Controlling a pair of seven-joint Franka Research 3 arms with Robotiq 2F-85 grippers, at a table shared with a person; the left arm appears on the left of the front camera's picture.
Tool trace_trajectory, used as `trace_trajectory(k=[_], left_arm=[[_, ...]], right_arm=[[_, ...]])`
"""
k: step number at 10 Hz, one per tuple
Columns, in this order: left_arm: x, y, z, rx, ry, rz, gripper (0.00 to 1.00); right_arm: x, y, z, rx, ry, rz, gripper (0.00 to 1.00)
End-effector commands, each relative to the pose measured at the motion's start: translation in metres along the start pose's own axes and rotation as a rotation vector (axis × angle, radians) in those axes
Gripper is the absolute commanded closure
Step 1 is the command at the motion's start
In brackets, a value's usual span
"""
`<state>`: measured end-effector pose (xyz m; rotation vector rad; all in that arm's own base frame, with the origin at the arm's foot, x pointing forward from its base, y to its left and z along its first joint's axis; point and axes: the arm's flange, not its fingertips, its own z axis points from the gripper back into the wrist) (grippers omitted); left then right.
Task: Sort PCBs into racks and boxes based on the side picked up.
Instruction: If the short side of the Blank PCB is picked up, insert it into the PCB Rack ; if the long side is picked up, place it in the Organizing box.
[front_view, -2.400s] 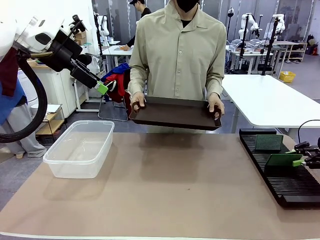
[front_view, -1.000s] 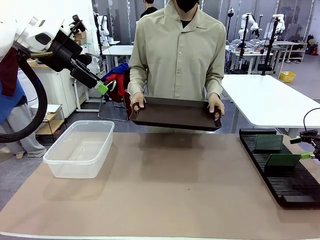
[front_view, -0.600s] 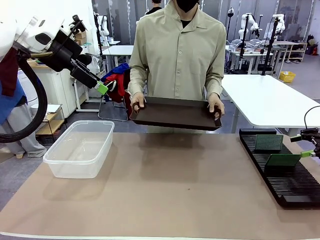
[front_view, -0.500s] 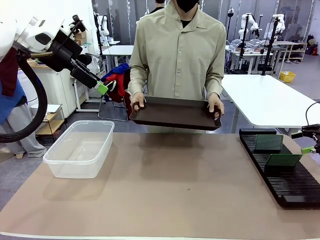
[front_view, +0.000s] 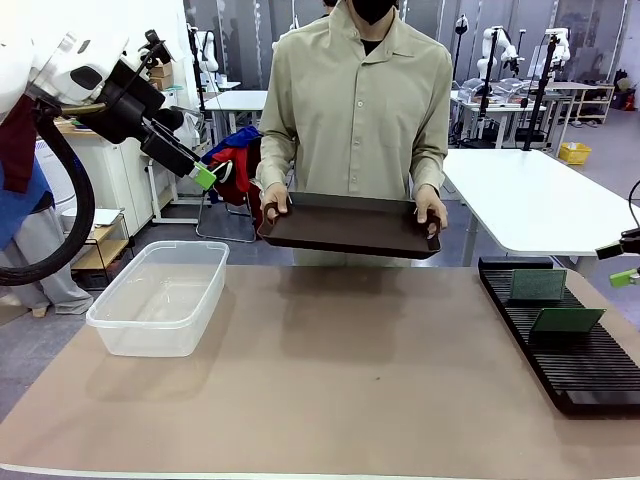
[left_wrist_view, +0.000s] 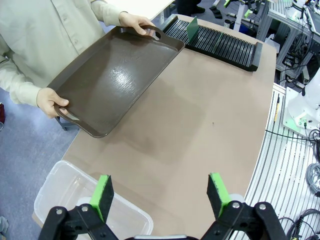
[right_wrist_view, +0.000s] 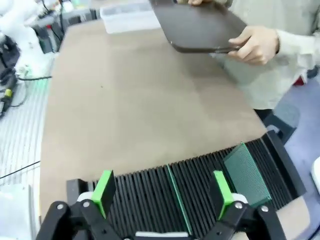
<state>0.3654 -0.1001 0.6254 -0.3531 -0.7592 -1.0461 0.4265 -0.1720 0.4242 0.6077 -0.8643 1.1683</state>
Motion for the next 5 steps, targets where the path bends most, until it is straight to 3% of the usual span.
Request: trace_trajectory(k=[1, 5], left_arm=[[-0.001, -0.001, 0.0, -0.006, 0.002, 0.002, 0.0], [-0.001, -0.001, 0.0, -0.006, 0.002, 0.002, 0.0]], right_arm=[[0.024, 0.024, 0.006, -0.029, 0.079, -0.012, 0.0], [0.051, 0.041, 0.039, -0.035, 0.068, -0.027, 0.0]])
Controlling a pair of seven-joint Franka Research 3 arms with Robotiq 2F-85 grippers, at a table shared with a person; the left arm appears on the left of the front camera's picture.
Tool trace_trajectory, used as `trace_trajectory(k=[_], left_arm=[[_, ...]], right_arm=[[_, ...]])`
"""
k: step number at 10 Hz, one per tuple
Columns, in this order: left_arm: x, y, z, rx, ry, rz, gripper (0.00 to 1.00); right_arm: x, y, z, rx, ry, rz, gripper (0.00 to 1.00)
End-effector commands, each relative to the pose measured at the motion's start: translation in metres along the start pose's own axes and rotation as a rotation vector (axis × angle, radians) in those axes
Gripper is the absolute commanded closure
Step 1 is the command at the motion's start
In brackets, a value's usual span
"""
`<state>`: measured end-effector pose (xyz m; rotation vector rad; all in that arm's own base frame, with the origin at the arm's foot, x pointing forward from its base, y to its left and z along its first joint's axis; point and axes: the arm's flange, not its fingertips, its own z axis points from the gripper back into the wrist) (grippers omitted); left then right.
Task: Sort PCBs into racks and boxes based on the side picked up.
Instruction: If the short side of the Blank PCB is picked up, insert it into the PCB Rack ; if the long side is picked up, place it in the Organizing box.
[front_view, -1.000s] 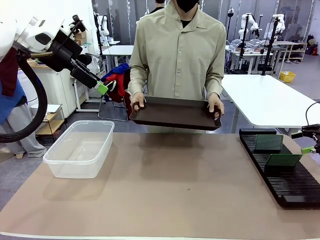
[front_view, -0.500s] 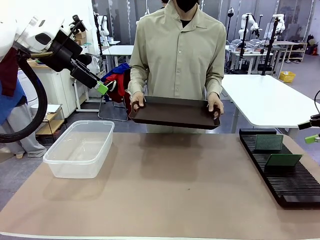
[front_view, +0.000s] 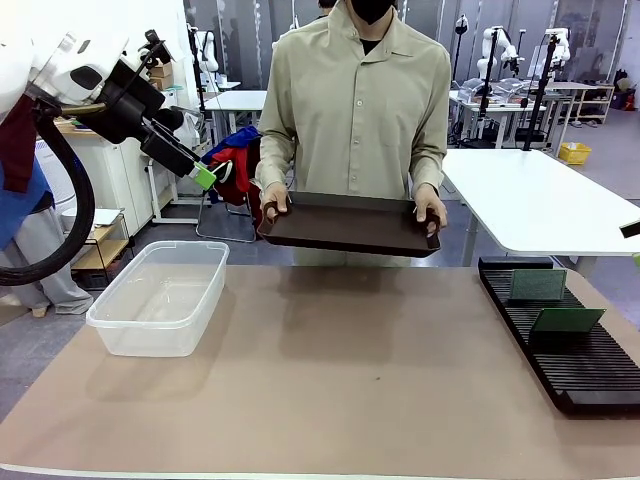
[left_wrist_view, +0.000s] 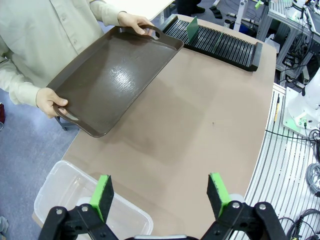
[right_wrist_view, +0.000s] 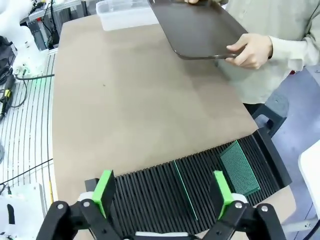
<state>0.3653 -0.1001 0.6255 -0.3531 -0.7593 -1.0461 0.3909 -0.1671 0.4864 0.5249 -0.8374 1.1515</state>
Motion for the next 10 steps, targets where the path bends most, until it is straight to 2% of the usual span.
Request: trace_trajectory(k=[1, 4, 6, 10], left_arm=[[-0.001, -0.001, 0.0, -0.006, 0.002, 0.002, 0.0], [-0.001, -0.001, 0.0, -0.006, 0.002, 0.002, 0.0], [-0.001, -0.001, 0.0, -0.006, 0.002, 0.002, 0.0], [-0.001, -0.001, 0.0, -0.006, 0.002, 0.002, 0.0]], right_arm=[[0.006, 0.01, 0.008, 0.003, -0.008, -0.018, 0.0], [0.008, 0.009, 0.023, -0.077, -0.062, -0.001, 0.0], [0.005, 0.008, 0.035, -0.176, -0.093, 0.021, 0.0], [0.001, 0.007, 0.046, -0.26, -0.116, 0.028, 0.0]])
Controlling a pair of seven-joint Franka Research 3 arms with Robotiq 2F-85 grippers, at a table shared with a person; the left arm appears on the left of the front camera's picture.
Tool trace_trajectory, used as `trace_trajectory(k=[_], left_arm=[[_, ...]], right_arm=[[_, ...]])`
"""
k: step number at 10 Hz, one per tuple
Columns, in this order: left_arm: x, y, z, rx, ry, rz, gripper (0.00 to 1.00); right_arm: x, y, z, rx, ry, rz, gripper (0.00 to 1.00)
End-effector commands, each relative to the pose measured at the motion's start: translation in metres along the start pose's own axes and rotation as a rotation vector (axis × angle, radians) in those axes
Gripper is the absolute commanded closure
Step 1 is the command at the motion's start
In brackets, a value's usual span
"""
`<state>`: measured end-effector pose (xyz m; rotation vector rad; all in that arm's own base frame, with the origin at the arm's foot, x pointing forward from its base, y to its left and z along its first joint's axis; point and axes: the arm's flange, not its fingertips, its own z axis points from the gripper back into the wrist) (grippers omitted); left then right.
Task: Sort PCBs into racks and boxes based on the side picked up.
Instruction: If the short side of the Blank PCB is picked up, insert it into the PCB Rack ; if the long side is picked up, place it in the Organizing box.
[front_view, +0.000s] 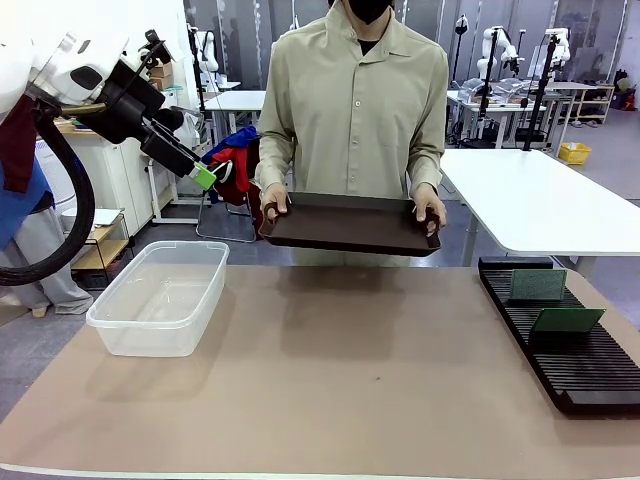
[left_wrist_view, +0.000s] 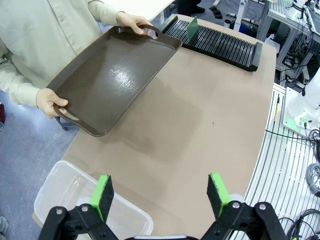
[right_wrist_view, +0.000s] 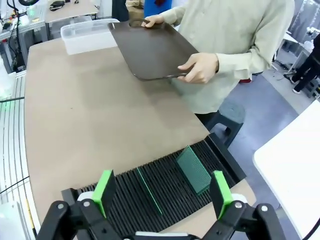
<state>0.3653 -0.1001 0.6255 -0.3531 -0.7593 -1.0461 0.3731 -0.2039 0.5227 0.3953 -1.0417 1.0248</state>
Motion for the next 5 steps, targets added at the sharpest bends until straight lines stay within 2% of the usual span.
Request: trace_trajectory(k=[1, 2, 5], left_arm=[[-0.0012, -0.0005, 0.0004, -0.006, 0.002, 0.002, 0.0], [-0.0012, -0.0005, 0.0004, -0.006, 0.002, 0.002, 0.0], [-0.0012, -0.0005, 0.0004, -0.006, 0.002, 0.002, 0.0]], right_arm=[[-0.0069, 0.0034, -0.0076, -0.041, -0.004, 0.031, 0.0], [0.0, 0.0, 0.0, 0.0, 0.0, 0.0, 0.0], [0.0, 0.0, 0.0, 0.0, 0.0, 0.0, 0.0]])
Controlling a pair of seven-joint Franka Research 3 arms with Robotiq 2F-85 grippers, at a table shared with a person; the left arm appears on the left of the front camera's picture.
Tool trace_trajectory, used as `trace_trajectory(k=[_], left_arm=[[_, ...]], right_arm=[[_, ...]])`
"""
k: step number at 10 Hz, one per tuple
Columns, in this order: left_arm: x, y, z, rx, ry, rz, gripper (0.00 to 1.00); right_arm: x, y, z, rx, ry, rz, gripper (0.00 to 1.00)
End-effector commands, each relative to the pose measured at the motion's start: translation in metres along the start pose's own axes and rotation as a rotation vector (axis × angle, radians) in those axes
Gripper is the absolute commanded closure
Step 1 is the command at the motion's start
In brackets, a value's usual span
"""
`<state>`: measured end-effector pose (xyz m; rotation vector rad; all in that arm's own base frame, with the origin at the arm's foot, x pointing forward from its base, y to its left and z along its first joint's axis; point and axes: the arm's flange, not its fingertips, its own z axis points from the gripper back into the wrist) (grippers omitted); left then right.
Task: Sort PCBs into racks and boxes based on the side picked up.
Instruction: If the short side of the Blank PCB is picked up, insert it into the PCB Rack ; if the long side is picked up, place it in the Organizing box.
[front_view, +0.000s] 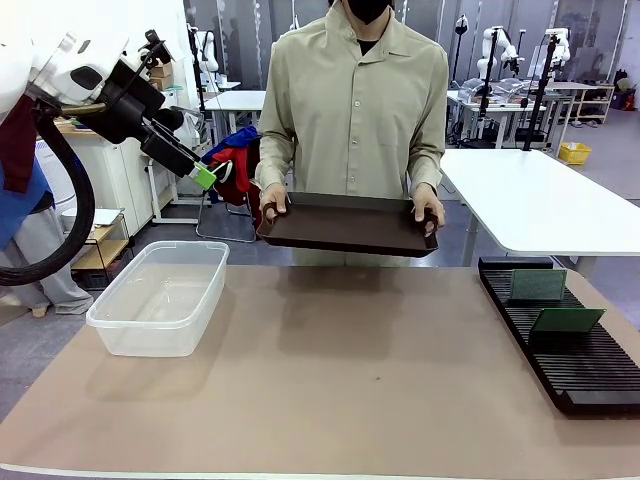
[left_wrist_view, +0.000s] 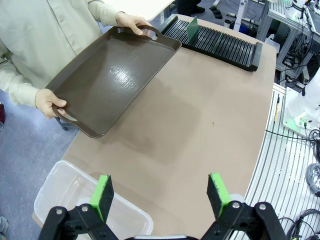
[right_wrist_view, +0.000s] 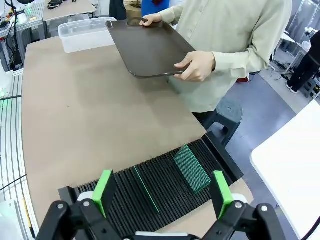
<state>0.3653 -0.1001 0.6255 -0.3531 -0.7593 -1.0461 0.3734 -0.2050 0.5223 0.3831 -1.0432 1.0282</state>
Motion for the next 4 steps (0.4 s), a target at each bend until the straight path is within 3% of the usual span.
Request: trace_trajectory(k=[1, 4], left_arm=[[-0.0012, -0.0005, 0.0004, -0.006, 0.002, 0.002, 0.0], [-0.0012, -0.0005, 0.0004, -0.006, 0.002, 0.002, 0.0]], right_arm=[[0.0008, 0.0007, -0.0005, 0.007, -0.005, -0.008, 0.0], [0.0008, 0.0007, -0.0005, 0.007, -0.005, -0.008, 0.0]])
